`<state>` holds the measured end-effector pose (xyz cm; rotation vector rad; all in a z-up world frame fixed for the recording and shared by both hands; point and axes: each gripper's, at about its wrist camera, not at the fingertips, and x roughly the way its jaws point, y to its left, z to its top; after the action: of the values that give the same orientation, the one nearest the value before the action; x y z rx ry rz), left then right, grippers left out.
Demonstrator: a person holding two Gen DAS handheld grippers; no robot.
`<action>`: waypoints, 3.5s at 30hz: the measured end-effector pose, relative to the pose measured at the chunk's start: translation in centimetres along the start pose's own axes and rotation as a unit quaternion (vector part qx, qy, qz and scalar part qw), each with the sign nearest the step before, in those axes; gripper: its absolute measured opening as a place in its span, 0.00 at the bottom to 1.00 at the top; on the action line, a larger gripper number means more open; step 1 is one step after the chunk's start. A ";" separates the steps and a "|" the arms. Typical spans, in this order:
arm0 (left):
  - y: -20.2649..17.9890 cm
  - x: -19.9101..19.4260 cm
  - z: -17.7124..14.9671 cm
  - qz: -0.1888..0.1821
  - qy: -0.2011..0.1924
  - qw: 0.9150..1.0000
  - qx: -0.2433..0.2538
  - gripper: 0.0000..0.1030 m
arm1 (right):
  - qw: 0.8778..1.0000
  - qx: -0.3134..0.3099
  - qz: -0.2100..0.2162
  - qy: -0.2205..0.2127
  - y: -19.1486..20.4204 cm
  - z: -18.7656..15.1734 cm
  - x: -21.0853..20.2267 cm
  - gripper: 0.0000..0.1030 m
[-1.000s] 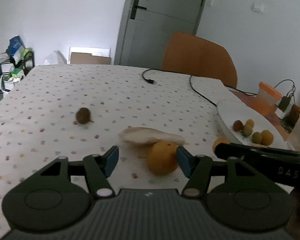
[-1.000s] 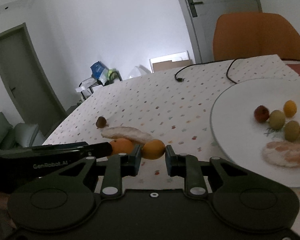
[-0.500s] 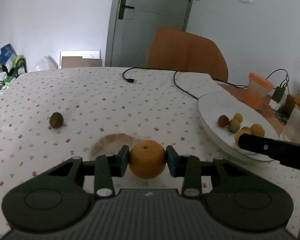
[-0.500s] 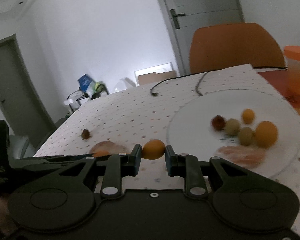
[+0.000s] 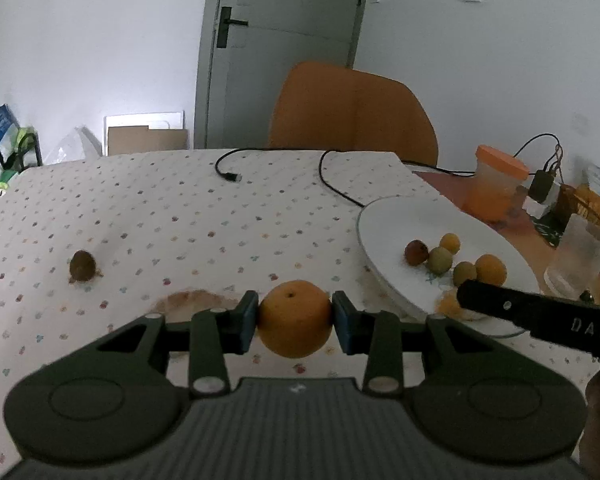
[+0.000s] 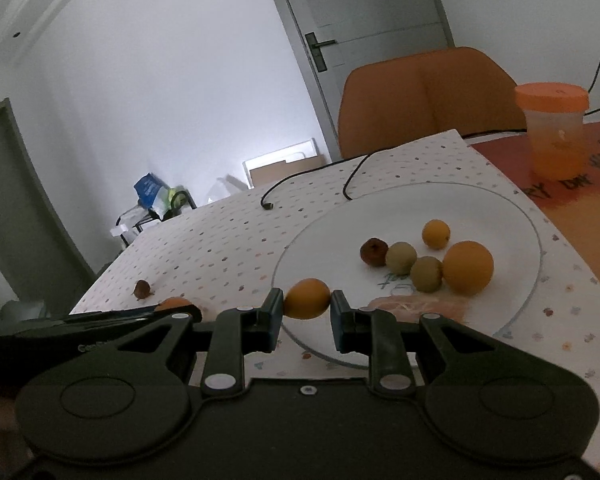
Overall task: Organize fruits
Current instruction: 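Carry both oranges onto the white plate and open both tools, then move both open tools toward the pale peeled fruit and last kiwi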
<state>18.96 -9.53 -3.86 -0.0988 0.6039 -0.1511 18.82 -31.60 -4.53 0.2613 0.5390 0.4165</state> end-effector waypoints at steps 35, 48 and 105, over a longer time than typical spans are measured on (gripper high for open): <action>-5.4 0.9 2.4 -0.013 -0.028 0.999 0.044 0.70 | 0.998 0.046 -0.040 -0.027 -5.1 0.0 -3.9 0.46; -1.5 -1.1 2.1 0.014 -0.038 0.999 0.015 0.89 | 0.998 0.028 -0.049 -0.027 -3.0 0.2 -3.0 0.79; 15.2 -6.2 -0.8 0.118 -0.025 0.987 -0.107 0.92 | 0.995 -0.066 0.037 0.061 11.7 -1.0 6.0 1.00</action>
<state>15.19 6.46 -3.18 -0.2366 0.5752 0.1456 19.27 -18.43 -3.97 0.1304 0.6192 0.5402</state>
